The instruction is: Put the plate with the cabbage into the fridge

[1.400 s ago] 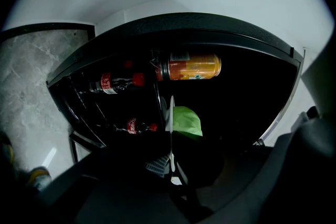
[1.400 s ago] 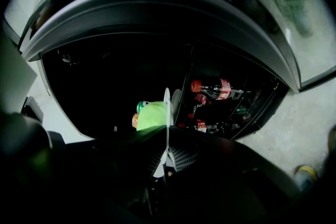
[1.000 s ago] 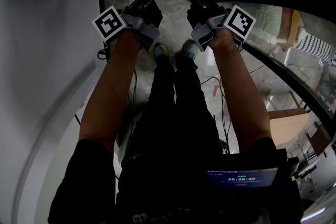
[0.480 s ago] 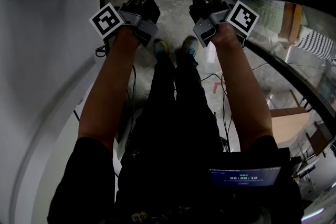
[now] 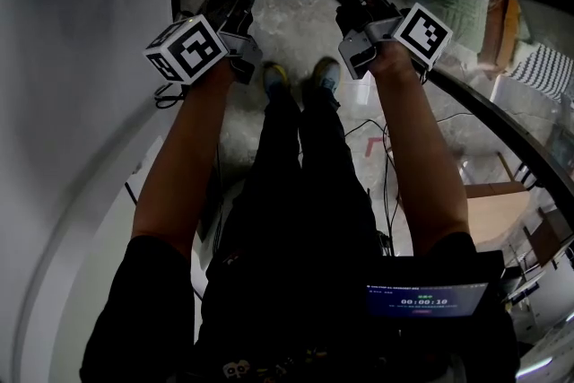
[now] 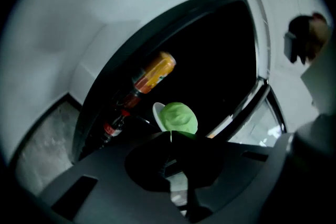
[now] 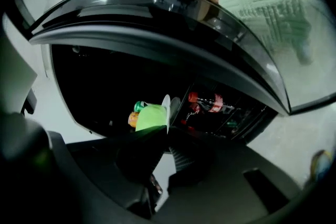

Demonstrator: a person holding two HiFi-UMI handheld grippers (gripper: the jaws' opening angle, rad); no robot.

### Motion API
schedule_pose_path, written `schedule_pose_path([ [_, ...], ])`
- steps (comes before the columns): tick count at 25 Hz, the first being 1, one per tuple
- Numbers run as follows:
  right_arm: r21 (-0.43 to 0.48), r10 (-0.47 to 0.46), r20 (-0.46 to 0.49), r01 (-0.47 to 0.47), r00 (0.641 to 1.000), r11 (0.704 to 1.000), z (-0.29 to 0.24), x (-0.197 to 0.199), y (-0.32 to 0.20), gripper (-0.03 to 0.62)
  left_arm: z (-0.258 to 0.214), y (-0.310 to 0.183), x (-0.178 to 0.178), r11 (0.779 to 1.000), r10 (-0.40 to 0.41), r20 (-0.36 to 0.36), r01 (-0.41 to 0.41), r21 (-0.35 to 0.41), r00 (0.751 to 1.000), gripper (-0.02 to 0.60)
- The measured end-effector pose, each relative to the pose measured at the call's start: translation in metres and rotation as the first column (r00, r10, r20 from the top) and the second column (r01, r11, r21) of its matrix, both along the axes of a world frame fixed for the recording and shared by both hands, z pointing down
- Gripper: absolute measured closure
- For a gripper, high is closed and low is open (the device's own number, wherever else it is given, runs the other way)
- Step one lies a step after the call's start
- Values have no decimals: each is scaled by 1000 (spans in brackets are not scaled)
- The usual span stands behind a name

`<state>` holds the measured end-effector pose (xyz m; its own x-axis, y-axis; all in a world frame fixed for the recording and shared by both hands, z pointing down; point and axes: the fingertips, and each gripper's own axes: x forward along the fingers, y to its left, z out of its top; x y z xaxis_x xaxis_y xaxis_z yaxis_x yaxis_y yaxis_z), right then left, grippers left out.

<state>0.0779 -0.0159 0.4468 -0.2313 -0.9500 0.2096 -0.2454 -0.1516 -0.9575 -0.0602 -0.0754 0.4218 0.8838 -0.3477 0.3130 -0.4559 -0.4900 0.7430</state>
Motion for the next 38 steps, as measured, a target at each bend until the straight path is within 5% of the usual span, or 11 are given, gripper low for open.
schedule_pose_path([
  [3, -8, -7, -156, 6, 988, 1000, -3, 2, 8, 577, -7, 16, 8, 959, 71, 180, -117, 259, 981, 571],
  [5, -24, -48, -373, 42, 926, 999, -8, 2, 13, 589, -8, 24, 14, 915, 84, 255, -176, 363, 963, 572],
  [8, -48, -148, -690, 159, 708, 986, -19, -13, 15, 589, -5, 28, 19, 879, 81, 306, -212, 426, 949, 572],
  [12, -96, -178, -913, 230, 366, 969, -29, -32, 16, 589, -1, 29, 18, 858, 55, 338, -217, 465, 940, 572],
  [14, -110, -174, -943, 225, 284, 968, -27, -36, 18, 589, -1, 31, 19, 844, 45, 350, -223, 488, 936, 572],
  [23, -117, -165, -960, 211, 225, 970, -11, -44, 17, 589, 7, 28, 18, 828, 19, 371, -223, 515, 928, 572],
  [38, -99, -142, -964, 192, 226, 976, -6, -49, 8, 589, 16, 25, 23, 839, 13, 367, -210, 501, 930, 571],
])
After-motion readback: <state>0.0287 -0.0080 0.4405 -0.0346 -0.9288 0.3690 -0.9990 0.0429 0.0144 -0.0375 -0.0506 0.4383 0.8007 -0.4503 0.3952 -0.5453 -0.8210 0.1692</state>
